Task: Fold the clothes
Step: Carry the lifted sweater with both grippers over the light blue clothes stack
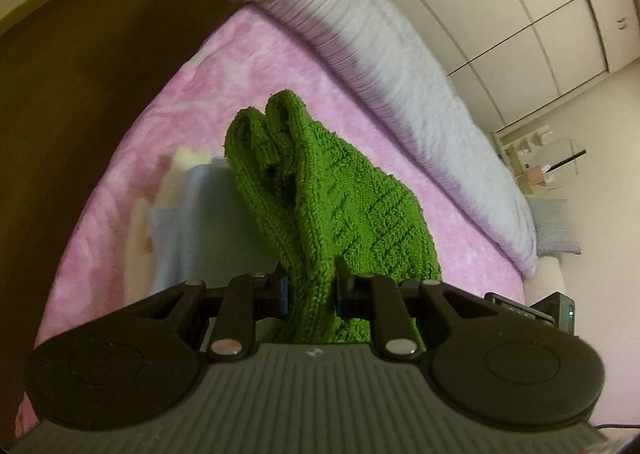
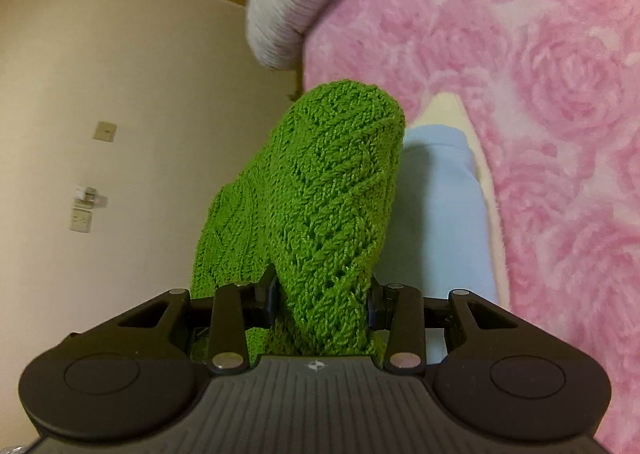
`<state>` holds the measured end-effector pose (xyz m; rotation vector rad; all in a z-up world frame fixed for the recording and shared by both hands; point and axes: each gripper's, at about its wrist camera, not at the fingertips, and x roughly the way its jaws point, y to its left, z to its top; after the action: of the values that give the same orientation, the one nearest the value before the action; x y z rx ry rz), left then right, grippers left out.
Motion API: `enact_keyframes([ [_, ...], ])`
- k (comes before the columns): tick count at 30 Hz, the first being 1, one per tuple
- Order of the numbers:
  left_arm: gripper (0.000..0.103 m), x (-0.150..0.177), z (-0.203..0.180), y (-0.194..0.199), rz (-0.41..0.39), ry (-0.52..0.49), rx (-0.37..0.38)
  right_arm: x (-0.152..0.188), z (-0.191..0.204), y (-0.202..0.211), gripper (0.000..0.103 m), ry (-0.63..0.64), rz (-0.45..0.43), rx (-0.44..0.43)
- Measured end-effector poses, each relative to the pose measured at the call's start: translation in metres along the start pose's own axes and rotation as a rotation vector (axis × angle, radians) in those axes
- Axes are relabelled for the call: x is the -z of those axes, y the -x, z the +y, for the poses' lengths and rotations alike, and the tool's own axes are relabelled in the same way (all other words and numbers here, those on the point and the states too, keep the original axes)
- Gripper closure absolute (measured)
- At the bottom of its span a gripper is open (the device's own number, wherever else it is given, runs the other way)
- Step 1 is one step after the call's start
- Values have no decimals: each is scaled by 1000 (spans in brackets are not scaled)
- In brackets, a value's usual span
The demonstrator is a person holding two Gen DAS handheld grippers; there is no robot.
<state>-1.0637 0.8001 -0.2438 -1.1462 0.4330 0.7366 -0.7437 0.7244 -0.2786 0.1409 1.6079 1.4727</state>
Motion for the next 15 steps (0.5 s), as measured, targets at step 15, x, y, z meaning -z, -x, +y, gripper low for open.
enact_keyframes([
  [15,80,10,39,-12,0,10,-54,-6,-9,-32,51,86,116,92],
])
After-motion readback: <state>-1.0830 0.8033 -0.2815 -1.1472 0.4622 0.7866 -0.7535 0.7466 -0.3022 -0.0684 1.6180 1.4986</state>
